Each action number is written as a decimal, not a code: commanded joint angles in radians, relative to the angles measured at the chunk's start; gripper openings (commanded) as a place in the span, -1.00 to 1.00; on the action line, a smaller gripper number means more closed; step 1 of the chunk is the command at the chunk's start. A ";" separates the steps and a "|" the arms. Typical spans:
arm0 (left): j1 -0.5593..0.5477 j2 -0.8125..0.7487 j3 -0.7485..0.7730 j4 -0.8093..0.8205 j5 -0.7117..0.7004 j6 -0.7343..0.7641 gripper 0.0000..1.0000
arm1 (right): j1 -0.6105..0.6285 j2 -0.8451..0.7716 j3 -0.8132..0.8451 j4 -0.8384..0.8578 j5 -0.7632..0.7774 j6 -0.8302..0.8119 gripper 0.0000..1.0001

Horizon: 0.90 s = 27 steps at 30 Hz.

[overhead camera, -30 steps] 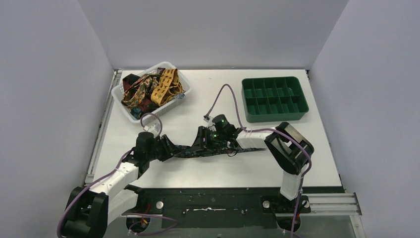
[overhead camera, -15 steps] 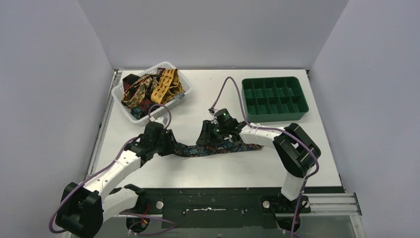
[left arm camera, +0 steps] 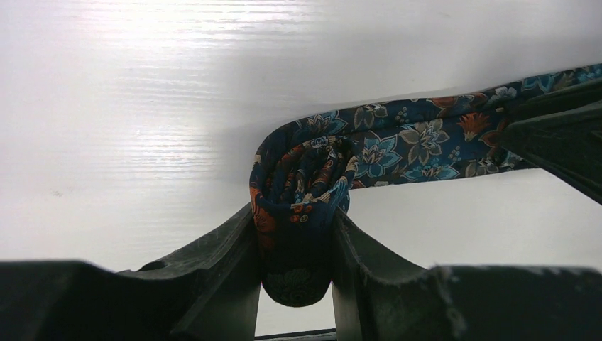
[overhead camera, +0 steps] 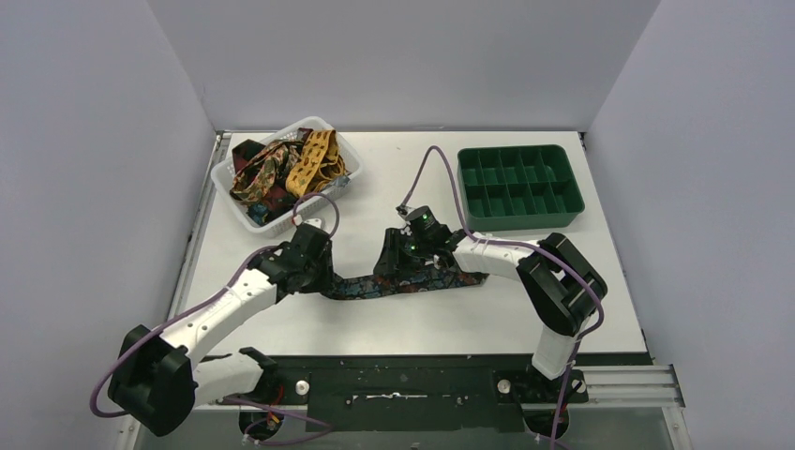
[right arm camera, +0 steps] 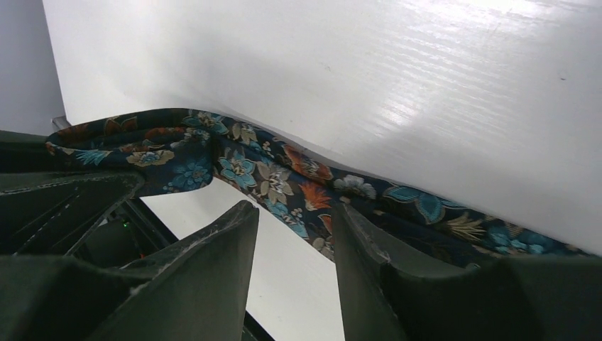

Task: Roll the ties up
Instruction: Roll the tie at the center of the board.

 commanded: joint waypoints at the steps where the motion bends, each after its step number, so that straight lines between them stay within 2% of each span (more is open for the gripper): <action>1: -0.044 0.045 0.098 -0.100 -0.153 -0.006 -0.32 | -0.005 -0.044 0.020 -0.023 0.076 -0.020 -0.12; 5: -0.128 0.119 0.160 -0.168 -0.292 -0.035 -0.32 | -0.008 -0.079 0.015 -0.044 0.136 -0.026 -0.09; 12: -0.252 0.260 0.274 -0.268 -0.449 -0.103 -0.32 | -0.024 -0.142 -0.023 -0.053 0.219 -0.014 -0.06; 18: -0.321 0.390 0.368 -0.312 -0.493 -0.134 -0.32 | -0.070 -0.193 -0.088 -0.033 0.256 0.037 -0.05; 27: -0.389 0.552 0.478 -0.343 -0.510 -0.176 -0.23 | -0.157 -0.234 -0.173 0.018 0.199 0.081 -0.05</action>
